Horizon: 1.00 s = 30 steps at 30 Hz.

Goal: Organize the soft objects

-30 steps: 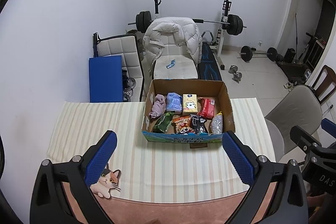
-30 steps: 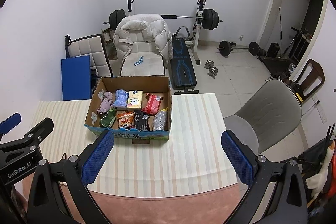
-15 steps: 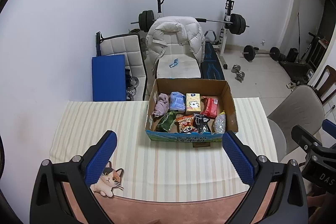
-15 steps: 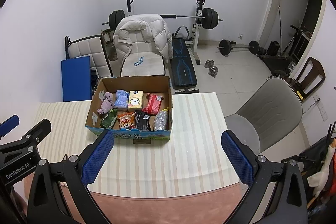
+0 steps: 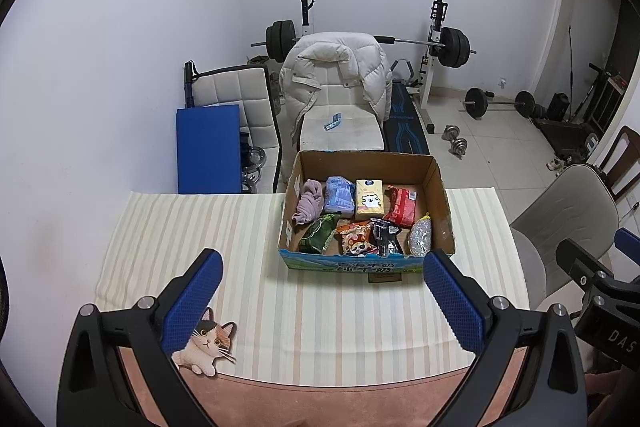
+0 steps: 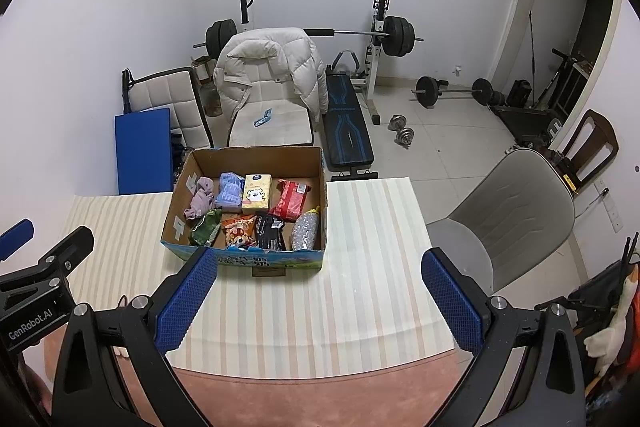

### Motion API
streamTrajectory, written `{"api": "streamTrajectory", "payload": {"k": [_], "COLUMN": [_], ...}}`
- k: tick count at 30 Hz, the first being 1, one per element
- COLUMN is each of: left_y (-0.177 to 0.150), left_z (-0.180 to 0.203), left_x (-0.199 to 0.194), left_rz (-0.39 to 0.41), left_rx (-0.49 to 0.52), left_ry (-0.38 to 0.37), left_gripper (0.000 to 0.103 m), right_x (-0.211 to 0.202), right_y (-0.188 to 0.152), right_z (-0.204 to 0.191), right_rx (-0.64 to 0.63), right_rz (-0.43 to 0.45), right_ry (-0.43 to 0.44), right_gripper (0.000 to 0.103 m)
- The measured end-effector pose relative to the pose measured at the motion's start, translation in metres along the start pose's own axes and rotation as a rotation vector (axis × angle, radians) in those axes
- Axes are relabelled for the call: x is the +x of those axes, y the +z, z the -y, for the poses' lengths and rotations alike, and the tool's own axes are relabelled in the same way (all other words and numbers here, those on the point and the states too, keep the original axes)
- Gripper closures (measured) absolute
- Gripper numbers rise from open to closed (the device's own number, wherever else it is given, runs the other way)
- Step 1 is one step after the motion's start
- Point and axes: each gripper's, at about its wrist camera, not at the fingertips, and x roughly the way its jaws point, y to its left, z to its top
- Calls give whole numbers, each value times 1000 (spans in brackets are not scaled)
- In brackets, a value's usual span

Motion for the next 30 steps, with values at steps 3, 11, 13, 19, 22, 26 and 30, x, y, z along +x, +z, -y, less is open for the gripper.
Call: {"api": "streamTrajectory", "payload": {"k": [3, 11, 13, 19, 22, 26, 30], "left_y": [0, 1, 1, 1, 1, 1, 2], "left_z": [1, 3, 4, 4, 4, 4, 5], "left_x": [0, 0, 0, 0, 0, 0, 0], "left_rz": [2, 6, 5, 5, 5, 5, 10], "left_rx": [-3, 6, 5, 8, 7, 7, 4], "left_ry": [-2, -14, -14, -15, -15, -16, -19], "left_gripper": [0, 0, 0, 0, 0, 0, 0], "right_x": [0, -1, -1, -3, -3, -3, -3], "right_y": [1, 3, 4, 8, 8, 8, 8], "right_z": [0, 1, 1, 2, 2, 2, 2], "right_rx": [1, 0, 1, 9, 8, 8, 10], "right_rz": [0, 2, 4, 9, 8, 9, 10], "right_ry": [0, -5, -9, -18, -22, -23, -24], "right_gripper": [0, 0, 0, 0, 0, 0, 0]}}
